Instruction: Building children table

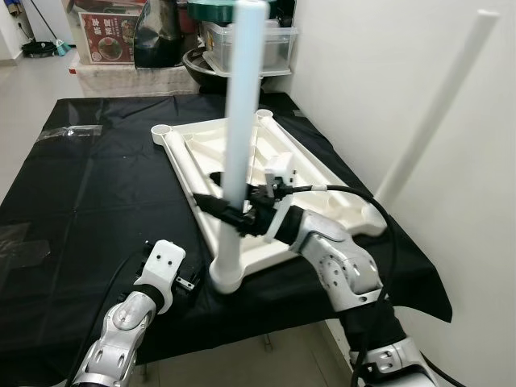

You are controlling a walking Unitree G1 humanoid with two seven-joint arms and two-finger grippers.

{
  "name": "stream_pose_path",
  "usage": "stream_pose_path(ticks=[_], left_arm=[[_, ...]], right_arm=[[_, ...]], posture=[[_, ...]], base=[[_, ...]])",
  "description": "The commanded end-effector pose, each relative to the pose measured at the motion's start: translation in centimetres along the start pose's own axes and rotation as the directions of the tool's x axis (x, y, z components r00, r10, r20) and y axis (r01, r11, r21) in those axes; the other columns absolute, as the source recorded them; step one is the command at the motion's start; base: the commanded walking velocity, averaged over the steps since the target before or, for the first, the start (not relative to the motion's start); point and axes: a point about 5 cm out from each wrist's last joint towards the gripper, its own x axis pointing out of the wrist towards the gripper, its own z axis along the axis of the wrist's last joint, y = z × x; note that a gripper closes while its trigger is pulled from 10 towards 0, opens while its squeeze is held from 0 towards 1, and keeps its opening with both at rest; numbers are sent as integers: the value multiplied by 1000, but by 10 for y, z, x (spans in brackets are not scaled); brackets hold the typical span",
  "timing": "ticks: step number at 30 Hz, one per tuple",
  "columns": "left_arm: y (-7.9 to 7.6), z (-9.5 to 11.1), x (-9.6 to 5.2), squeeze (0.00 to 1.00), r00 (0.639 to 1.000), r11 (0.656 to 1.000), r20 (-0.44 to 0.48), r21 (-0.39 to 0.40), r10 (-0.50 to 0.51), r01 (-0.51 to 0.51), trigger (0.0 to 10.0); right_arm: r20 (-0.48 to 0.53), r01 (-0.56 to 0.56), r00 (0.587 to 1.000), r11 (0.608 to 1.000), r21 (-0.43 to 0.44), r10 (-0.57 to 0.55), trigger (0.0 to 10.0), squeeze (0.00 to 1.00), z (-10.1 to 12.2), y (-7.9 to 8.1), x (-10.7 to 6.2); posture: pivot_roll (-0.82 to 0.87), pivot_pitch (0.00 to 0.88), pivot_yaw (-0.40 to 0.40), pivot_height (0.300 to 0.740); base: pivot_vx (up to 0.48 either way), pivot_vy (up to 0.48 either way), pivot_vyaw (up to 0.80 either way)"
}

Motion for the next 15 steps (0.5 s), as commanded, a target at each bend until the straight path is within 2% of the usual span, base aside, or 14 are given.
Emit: stream_pose_path(ticks=[1,2,3,5,6,7,8,9,10,11,13,14,15], left_arm=[[0,-11,-3,0,998,1000,-54,-1,-12,12,10000],[0,-11,-3,0,998,1000,-54,-1,-12,12,10000],[-1,-12,-3,0,998,1000,-56,3,-14,14,10000],[-1,-12,-3,0,998,1000,-56,3,-14,14,10000],[-2,-11,-4,0,998,1000,-54,3,-16,16,10000],[-3,-11,-4,0,998,1000,-54,1,-17,17,10000],[-3,-11,-4,0,998,1000,-54,1,-17,17,10000],[-4,-12,-6,0,998,1000,-56,-1,-17,17,10000],[-4,-15,-6,0,998,1000,-61,-2,-17,17,10000],[-6,-17,-6,0,998,1000,-67,-3,-19,19,10000],[-6,-17,-6,0,998,1000,-67,-3,-19,19,10000],[-8,-17,-6,0,998,1000,-67,-3,-20,20,10000],[-8,-17,-6,0,998,1000,-67,-3,-20,20,10000]], right_arm=[[20,-98,995,995,-20,98,2667,0,4,11,12],[20,-98,995,995,-20,98,2667,0,4,11,12],[22,-103,994,995,-15,103,1059,0,3,12,13],[22,-103,994,995,-15,103,1059,0,3,12,13],[36,-28,999,1000,2,28,0,0,3,5,12],[2,196,981,980,-17,-196,0,0,-4,-15,8],[2,196,981,980,-17,-196,0,0,-4,-15,8],[-70,496,866,868,-16,-495,0,0,-14,-42,-4],[-137,752,651,659,-18,-747,0,0,-25,-65,-28],[-214,939,329,342,-24,-920,0,0,-35,-79,-62],[-214,939,329,342,-24,-920,0,0,-35,-79,-62],[-226,963,258,269,-16,-939,0,0,-36,-79,-72],[-226,963,258,269,-16,-939,0,0,-36,-79,-72]], posture=[[168,0,-98,740],[168,0,-98,740],[167,0,-98,740],[167,0,-98,740],[171,0,-100,740],[166,0,-99,740],[166,0,-99,740],[155,0,-95,740],[148,0,-93,740],[145,0,-95,740],[145,0,-95,740],[145,0,-95,740],[145,0,-95,740]], base=[[0,0,0],[0,0,0],[0,0,0],[0,0,0],[0,0,0],[0,0,0],[0,0,0],[0,0,0],[0,0,0],[0,0,0],[0,0,0],[0,0,0],[0,0,0]])
